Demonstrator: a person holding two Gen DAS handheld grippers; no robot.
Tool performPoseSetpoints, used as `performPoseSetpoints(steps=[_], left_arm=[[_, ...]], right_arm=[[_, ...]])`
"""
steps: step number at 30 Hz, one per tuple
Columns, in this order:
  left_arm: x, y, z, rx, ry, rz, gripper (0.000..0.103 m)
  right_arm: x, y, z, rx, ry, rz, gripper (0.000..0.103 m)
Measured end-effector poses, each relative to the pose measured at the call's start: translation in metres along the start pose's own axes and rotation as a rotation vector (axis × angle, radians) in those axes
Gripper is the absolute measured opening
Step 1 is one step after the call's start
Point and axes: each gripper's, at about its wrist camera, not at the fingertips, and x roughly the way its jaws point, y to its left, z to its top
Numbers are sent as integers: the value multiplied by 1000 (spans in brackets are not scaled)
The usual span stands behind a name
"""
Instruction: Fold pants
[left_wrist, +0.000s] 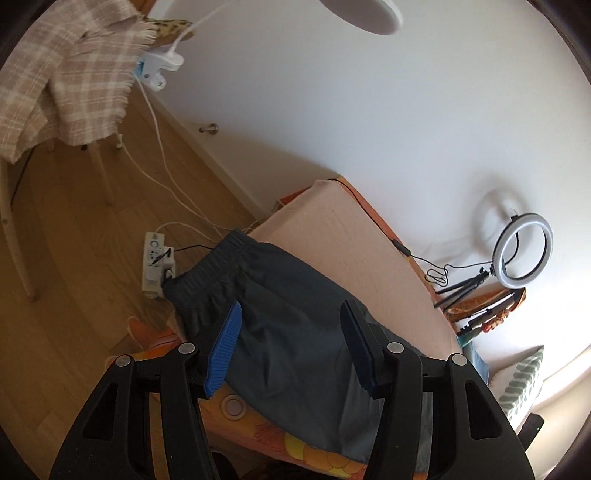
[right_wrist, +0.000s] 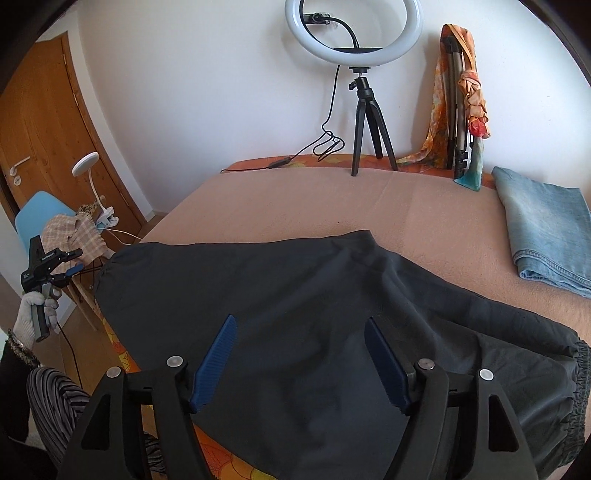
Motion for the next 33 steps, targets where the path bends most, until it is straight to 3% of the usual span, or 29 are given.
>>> performPoseSetpoints(steps=[7, 20, 33], left_arm=[[22, 63, 0, -159, 31, -2, 55], [56, 75, 1, -206, 46, -31, 56], [79, 93, 0, -328, 33, -85, 56]], right_arm=[[18, -11, -1, 60, 38, -9, 76], [37, -18, 5, 93, 84, -1, 76], [47, -21, 7, 114, 123, 18, 76]])
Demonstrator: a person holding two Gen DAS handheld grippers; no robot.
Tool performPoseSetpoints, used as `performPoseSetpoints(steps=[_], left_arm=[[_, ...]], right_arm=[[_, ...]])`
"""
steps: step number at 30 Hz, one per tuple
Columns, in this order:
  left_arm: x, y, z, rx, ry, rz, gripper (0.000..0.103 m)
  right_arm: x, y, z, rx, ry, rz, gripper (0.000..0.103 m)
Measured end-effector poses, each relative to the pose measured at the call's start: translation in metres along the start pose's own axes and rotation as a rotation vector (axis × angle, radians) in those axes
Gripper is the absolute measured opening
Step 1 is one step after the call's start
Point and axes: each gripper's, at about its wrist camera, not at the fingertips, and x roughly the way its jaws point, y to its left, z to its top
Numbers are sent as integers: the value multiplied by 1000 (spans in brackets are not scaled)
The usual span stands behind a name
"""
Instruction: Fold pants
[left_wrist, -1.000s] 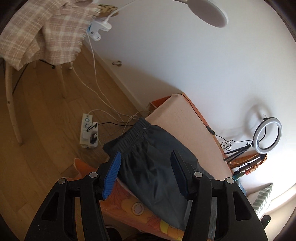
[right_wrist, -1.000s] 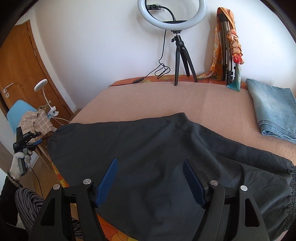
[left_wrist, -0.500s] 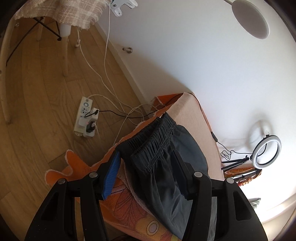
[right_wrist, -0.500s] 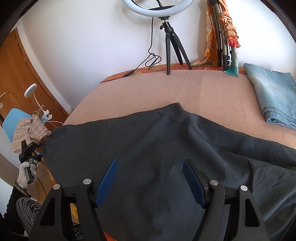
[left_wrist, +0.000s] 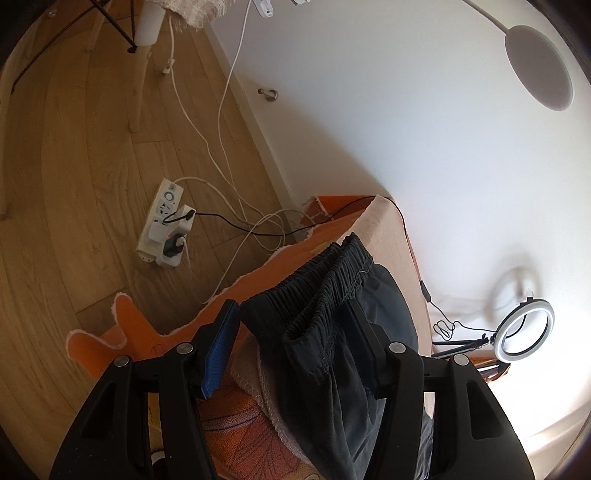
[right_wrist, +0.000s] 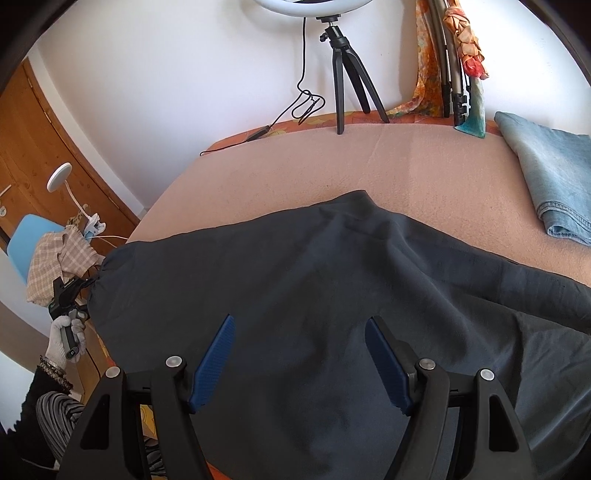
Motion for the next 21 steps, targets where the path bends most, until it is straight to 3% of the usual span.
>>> performPoseSetpoints(steps=[2, 5, 10, 16, 21], left_arm=[[-1, -1, -1, -13, -13, -31, 54], [-7, -11, -1, 30, -61, -21, 49], [-13, -33, -1, 159, -91, 35, 21], [-19, -54, -3, 264, -121, 101, 16], [-28, -94, -14, 429, -157, 136, 15]], right_arm=[[0, -2, 0, -1, 0, -11, 76], [1, -5, 2, 8, 1, -16, 76], [0, -8, 2, 21, 5, -7, 76], [-3, -6, 1, 18, -1, -4, 76], [-6, -8, 2, 28, -10, -2, 76]])
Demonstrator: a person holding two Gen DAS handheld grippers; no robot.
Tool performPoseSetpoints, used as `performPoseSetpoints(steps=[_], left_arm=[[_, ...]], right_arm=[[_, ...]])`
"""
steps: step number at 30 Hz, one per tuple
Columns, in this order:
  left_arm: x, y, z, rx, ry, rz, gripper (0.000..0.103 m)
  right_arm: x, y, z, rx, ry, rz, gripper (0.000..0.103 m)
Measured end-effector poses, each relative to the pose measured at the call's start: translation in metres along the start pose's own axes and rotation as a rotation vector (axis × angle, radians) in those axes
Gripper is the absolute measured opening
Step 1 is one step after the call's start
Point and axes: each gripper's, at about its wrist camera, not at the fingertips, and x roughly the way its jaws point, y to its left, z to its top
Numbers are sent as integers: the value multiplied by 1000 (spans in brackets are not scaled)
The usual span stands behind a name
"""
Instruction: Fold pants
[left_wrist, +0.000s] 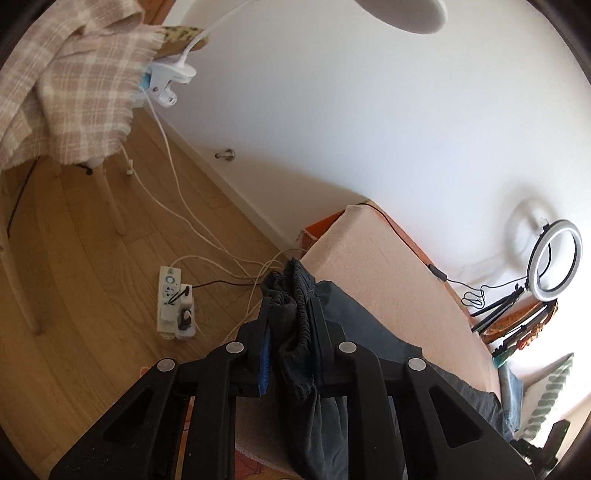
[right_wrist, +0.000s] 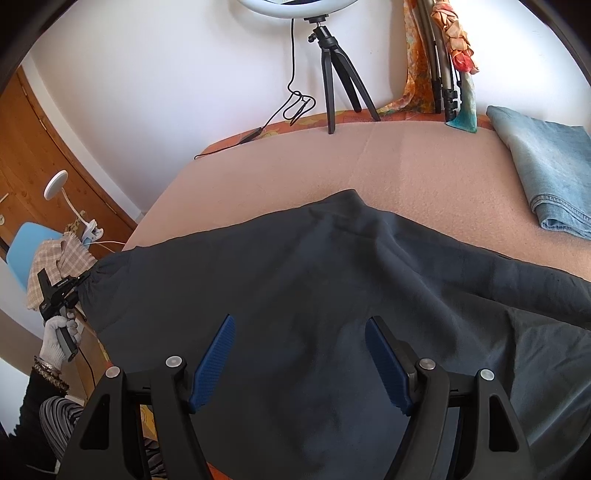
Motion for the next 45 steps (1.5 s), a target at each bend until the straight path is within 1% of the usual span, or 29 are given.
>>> performPoseSetpoints(steps=[3, 7, 10, 14, 17, 19, 22, 24, 26, 29, 32, 34, 38, 40, 41, 43, 45], left_arm=[[-9, -36, 4, 132, -10, 9, 15], [-16, -89, -1, 280, -6, -30, 15], [-17, -134, -14, 403, 26, -75, 15], [-12, -191, -49, 560, 87, -144, 15], [-6, -224, -83, 639, 140, -201, 15], [0, -240, -103, 670, 193, -231, 15], [7, -262, -135, 730, 258, -261, 15], [6, -273, -155, 783, 278, -270, 15], [6, -283, -170, 838, 289, -269, 15], [5, -284, -183, 865, 316, -287, 15], [4, -280, -189, 871, 328, -299, 15], [5, -276, -190, 858, 340, -312, 16], [4, -269, -191, 834, 344, -339, 17], [3, -266, -190, 806, 354, -365, 18], [4, -263, -191, 787, 370, -383, 19], [7, -261, -195, 757, 427, -421, 21], [6, -262, -201, 752, 480, -471, 21]], right_arm=[[-1, -2, 1, 16, -1, 10, 76], [-3, 0, 1, 27, -4, 25, 76], [-6, 3, 0, 15, -10, 33, 76], [-4, 12, -5, -6, 0, 63, 76], [0, 22, -8, 5, 21, 129, 76], [4, 30, -9, 39, 34, 203, 77], [18, 48, -9, 102, 74, 323, 77], [30, 63, -8, 131, 94, 394, 77], [45, 82, -6, 132, 121, 442, 77], [72, 104, -2, 146, 149, 484, 77], [103, 111, 0, 234, 209, 546, 77], [121, 112, -1, 298, 241, 572, 76], [146, 119, -7, 365, 305, 599, 74], [155, 122, -11, 398, 326, 615, 72], [158, 124, -12, 408, 330, 615, 71], [161, 125, -13, 421, 331, 609, 71], [162, 127, -13, 420, 331, 597, 71]])
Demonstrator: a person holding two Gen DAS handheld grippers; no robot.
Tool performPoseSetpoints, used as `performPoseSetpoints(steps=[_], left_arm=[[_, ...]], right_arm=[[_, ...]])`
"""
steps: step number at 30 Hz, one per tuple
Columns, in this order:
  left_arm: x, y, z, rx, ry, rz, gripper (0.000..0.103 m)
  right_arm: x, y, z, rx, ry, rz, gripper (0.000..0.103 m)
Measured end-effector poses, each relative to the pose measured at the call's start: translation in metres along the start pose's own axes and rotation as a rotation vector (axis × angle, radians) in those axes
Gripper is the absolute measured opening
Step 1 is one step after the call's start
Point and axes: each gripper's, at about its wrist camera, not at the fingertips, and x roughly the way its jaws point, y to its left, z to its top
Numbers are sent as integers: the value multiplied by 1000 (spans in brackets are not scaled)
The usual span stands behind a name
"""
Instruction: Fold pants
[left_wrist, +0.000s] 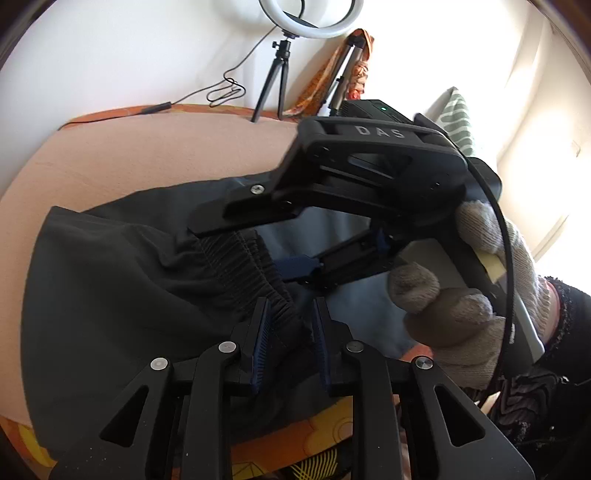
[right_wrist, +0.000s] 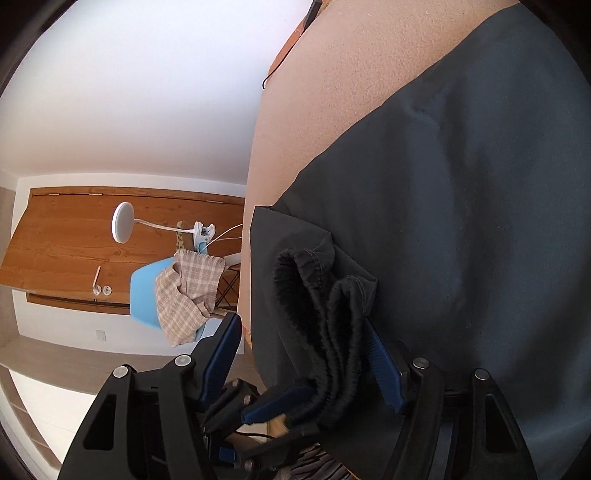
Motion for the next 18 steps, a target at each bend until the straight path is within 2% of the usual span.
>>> performPoseSetpoints(steps=[2, 4, 7, 10, 14, 18], left_arm=[[-5, -4, -3, 28, 7, 7, 21], [-14, -1, -6, 30, -1, -14, 21], [-39, 13, -9, 8, -54, -11, 21], [-64, 32, -5, -40, -133, 111, 21], [-77, 71, 2, -190, -201, 234, 21], [-70, 80, 3, -219, -180, 258, 21]], right_arm=[[0, 3, 1, -20, -5, -23, 69], [4, 6, 0, -51, -4, -57, 56], [6, 3, 0, -74, 2, -83, 40], [9, 5, 0, -117, -17, -145, 24], [2, 21, -2, -211, -54, -199, 17], [-26, 41, -5, -309, -106, -234, 16]])
